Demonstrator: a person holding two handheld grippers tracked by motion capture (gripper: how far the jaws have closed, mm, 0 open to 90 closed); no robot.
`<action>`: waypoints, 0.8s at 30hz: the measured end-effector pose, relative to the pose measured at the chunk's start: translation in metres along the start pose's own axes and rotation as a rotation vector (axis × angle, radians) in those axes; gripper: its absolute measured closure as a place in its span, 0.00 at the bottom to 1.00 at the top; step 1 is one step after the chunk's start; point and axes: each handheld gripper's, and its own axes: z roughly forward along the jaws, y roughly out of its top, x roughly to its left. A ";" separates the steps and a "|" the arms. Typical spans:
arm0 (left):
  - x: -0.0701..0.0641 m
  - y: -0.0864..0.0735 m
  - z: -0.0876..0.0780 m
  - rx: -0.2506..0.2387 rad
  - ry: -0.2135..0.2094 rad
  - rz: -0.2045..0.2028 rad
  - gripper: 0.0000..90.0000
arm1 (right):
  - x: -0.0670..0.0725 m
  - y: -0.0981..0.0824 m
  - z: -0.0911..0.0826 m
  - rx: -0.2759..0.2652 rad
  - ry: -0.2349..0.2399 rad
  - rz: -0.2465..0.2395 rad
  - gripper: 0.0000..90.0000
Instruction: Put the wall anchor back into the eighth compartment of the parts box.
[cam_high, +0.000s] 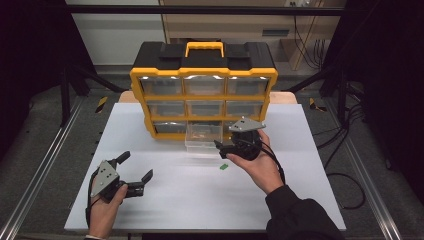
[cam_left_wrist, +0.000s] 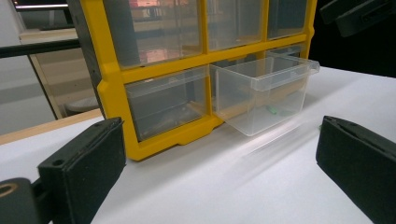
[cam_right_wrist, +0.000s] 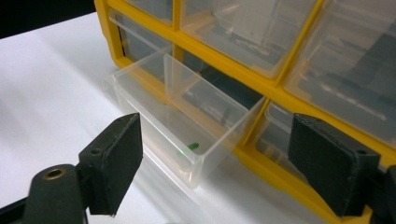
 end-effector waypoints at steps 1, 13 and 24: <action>0.000 0.000 0.000 0.000 0.000 0.001 0.01 | 0.000 -0.002 0.000 0.003 -0.003 0.008 0.19; 0.000 0.000 0.000 0.000 0.001 -0.001 0.01 | -0.001 -0.027 0.002 0.057 0.004 0.020 0.14; 0.000 0.000 0.000 0.000 0.000 0.000 0.01 | 0.000 -0.046 0.009 0.107 0.023 0.029 0.13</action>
